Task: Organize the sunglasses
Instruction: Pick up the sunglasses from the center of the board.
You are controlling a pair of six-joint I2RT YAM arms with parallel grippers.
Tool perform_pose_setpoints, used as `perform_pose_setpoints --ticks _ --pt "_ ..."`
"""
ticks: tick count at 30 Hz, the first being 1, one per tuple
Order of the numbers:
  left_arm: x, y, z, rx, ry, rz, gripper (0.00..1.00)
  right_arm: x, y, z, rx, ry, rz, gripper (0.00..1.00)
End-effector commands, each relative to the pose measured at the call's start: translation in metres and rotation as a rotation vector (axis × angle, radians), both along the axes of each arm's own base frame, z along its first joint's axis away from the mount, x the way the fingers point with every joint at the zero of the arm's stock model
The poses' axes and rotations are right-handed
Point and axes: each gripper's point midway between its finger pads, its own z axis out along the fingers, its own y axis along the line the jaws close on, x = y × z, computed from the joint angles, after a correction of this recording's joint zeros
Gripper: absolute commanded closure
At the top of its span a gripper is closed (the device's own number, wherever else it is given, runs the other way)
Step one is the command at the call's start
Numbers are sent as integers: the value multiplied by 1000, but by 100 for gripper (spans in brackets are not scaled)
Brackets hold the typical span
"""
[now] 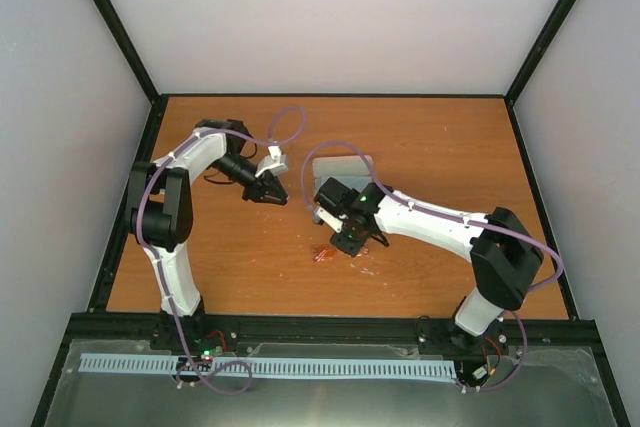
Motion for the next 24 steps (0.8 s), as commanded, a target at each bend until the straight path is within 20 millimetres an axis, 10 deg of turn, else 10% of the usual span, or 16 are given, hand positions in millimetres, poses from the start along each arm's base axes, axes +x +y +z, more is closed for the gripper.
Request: perform_pose_setpoints --ticks 1,24 --pt "0 4 3 14 -114 -47 78 16 -12 11 -98 -118 159 54" --pt "5 37 7 -36 -62 84 80 1 19 -35 -40 19 349 50"
